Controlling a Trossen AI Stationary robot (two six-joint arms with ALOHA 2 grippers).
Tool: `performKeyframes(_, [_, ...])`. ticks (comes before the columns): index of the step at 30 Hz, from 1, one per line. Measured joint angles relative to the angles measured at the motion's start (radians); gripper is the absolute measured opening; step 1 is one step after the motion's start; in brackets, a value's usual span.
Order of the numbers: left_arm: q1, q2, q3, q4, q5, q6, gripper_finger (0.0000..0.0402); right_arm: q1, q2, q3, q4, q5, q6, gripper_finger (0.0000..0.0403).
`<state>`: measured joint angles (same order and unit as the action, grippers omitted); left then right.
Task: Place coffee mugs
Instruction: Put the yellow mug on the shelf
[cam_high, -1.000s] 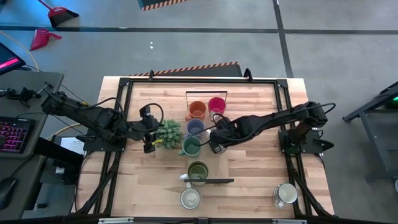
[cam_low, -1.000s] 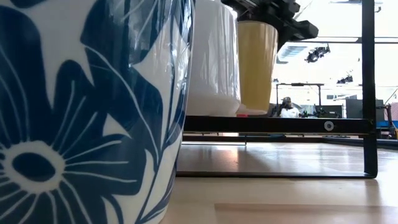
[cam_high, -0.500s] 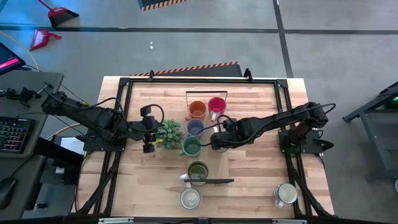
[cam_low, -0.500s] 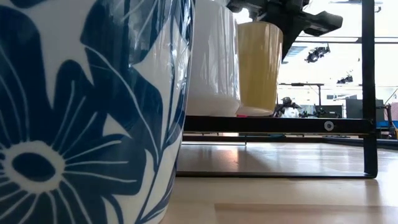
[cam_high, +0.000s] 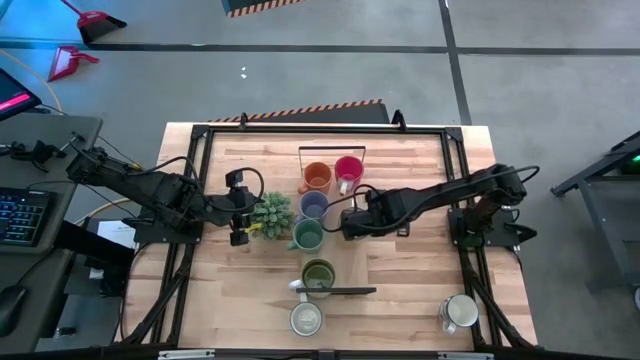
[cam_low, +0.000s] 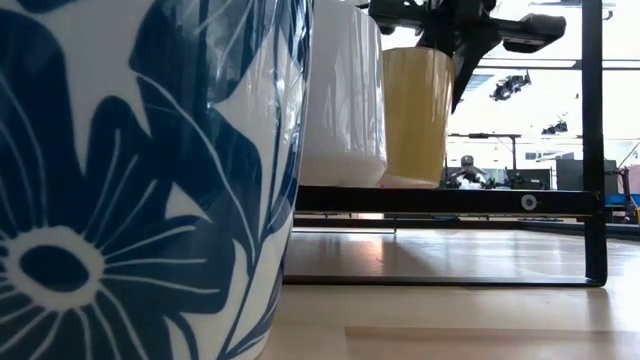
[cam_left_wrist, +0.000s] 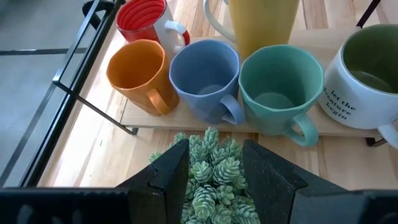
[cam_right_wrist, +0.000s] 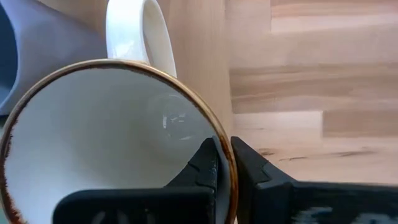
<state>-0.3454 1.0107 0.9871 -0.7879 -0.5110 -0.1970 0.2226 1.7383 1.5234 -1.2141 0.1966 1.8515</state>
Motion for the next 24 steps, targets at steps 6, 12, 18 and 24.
performKeyframes(6, [0.0, 0.0, 0.0, 0.0, 0.001, 0.053, 0.0138, 0.0, 0.034, 0.0, 0.045, 0.0, 0.1, 0.0])
performKeyframes(12, [0.0, 0.0, 0.0, 0.0, 0.002, 0.146, 0.0138, -0.013, 0.045, 0.002, 0.052, 0.015, 0.194, 0.0])
performKeyframes(18, [0.0, 0.0, 0.0, 0.0, 0.003, 0.211, 0.0138, -0.061, 0.046, 0.002, 0.052, 0.01, 0.209, 0.0])
performKeyframes(24, [0.0, 0.0, 0.0, 0.0, 0.003, 0.228, 0.0138, -0.097, 0.046, 0.003, 0.053, -0.021, 0.212, 0.0])
